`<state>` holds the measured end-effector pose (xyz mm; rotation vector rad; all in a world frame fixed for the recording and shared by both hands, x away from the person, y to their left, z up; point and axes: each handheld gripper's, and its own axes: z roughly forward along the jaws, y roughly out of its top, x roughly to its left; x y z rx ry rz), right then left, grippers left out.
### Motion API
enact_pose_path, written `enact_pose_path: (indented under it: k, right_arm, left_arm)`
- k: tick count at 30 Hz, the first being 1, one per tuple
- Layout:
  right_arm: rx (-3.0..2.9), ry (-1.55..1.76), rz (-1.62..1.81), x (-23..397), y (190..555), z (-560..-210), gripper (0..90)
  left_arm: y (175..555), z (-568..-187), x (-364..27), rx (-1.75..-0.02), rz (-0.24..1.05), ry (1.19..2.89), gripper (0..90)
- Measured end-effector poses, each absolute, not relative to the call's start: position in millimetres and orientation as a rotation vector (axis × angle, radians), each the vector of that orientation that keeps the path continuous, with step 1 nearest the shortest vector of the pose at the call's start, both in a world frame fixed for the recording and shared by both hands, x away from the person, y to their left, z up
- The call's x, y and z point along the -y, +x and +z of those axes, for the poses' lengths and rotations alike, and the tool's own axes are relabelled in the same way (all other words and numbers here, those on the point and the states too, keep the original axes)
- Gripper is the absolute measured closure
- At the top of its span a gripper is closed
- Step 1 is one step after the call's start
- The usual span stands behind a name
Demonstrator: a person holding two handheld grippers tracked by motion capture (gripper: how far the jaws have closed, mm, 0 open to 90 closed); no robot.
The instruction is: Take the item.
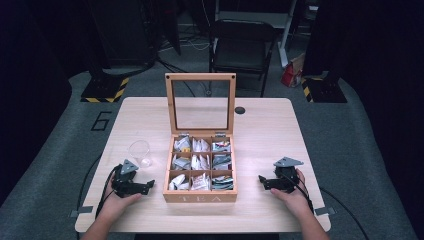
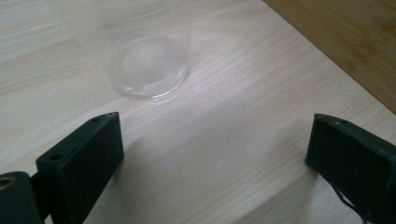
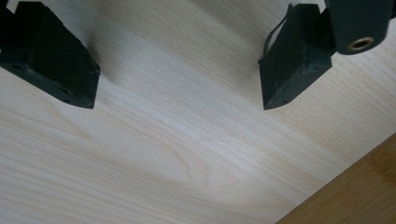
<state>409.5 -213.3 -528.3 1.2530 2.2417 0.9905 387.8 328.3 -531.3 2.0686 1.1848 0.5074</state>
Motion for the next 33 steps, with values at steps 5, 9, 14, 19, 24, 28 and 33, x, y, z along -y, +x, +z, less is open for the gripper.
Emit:
enact_pose_path:
  k: [5, 9, 14, 19, 24, 28, 33]
  right_arm:
    - [-2.242, 1.249, 0.986, 213.6, 409.7, -528.4, 11.4]
    - [-2.242, 1.253, 0.990, 213.3, 409.6, -528.3, 11.4]
    - [-2.242, 1.252, 0.990, 213.4, 409.6, -528.3, 11.4]
    - [-2.242, 1.253, 0.990, 213.4, 409.6, -528.3, 11.4]
    - [-2.242, 1.253, 0.991, 213.3, 409.6, -528.3, 11.4]
    - [-2.241, 1.250, 0.987, 213.5, 409.7, -528.3, 11.5]
    - [-2.242, 1.252, 0.990, 213.4, 409.6, -528.3, 11.4]
  left_arm:
    - [387.5, -531.3, -328.4, -1.179, 0.508, 2.067, 4.8]
    - [387.1, -531.0, -328.6, -1.176, 0.504, 2.071, 5.6]
    - [384.9, -527.2, -329.4, -1.164, 0.493, 2.076, 15.6]
    - [382.8, -523.6, -328.3, -1.162, 0.425, 2.061, 22.5]
    - [376.7, -512.9, -322.8, -1.111, 0.405, 2.047, 26.8]
    - [374.4, -508.5, -320.1, -1.109, 0.392, 2.039, 30.9]
    - [371.9, -501.9, -320.6, -1.120, 0.385, 2.020, 35.5]
